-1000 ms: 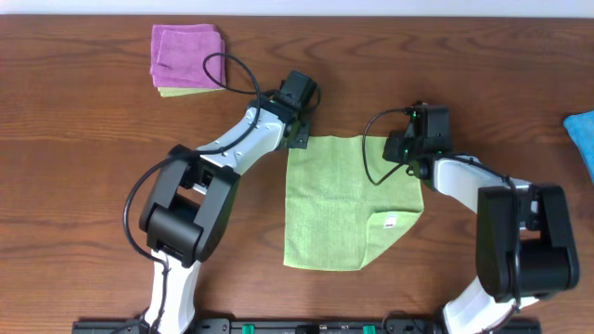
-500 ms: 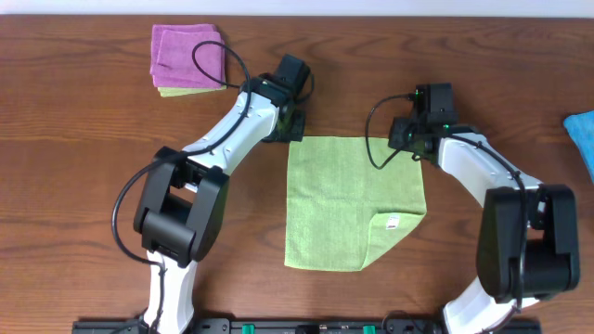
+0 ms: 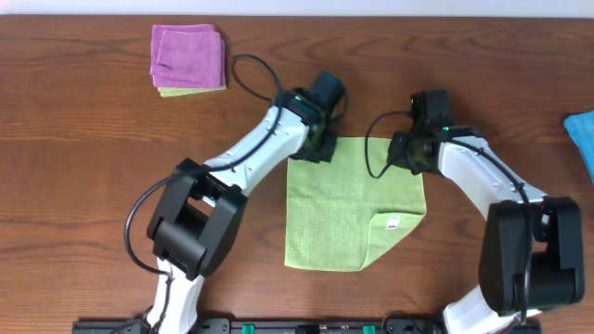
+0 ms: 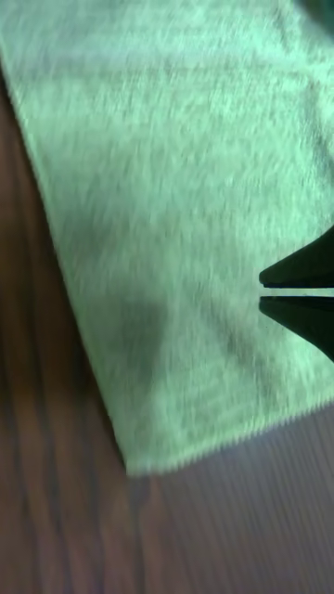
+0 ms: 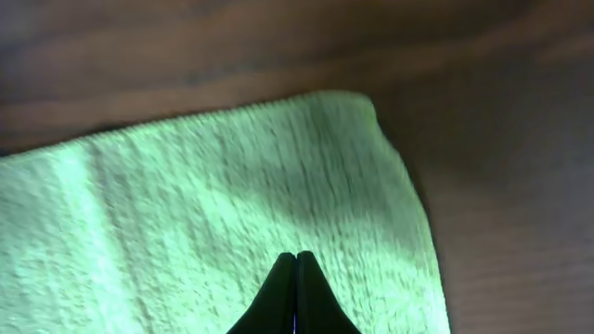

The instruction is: Fold the cloth

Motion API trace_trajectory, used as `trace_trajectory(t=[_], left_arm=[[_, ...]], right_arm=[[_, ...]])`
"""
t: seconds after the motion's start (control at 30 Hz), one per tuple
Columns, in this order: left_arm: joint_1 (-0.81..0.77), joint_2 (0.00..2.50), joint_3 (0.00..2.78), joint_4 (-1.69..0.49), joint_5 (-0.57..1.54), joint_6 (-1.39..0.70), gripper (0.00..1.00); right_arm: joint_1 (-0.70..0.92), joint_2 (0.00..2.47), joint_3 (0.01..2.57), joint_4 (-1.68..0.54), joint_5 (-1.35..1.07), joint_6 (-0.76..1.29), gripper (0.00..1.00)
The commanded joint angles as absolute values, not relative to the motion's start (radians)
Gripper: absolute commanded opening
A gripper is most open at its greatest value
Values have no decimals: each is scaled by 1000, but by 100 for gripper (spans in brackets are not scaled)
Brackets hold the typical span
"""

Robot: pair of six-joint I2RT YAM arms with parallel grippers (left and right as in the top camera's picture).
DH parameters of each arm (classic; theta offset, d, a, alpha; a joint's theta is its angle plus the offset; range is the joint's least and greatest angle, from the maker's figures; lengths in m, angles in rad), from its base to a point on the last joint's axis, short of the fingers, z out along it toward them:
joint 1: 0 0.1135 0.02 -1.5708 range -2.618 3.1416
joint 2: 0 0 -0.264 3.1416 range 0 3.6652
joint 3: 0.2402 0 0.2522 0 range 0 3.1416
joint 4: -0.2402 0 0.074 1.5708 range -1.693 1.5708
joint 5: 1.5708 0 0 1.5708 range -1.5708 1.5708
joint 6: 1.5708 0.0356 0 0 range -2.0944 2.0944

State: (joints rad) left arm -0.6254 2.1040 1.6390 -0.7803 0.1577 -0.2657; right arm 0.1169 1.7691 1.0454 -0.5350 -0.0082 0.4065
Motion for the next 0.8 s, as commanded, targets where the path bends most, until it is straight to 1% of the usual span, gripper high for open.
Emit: trace_trajectory(t=[0.0, 0.3, 0.53, 0.77], left_arm=[[-641, 2116, 1633, -776, 147, -295, 6], [-643, 2121, 1575, -774, 119, -330, 6], [-643, 2121, 1530, -714, 104, -357, 6], [-641, 2122, 1488, -647, 86, -364, 6]], right_arm=[[121, 1753, 1032, -546, 1, 441, 1], [126, 1753, 1013, -588, 39, 432, 2], [126, 1753, 934, -505, 34, 429, 2], [126, 1753, 923, -408, 34, 429, 2]])
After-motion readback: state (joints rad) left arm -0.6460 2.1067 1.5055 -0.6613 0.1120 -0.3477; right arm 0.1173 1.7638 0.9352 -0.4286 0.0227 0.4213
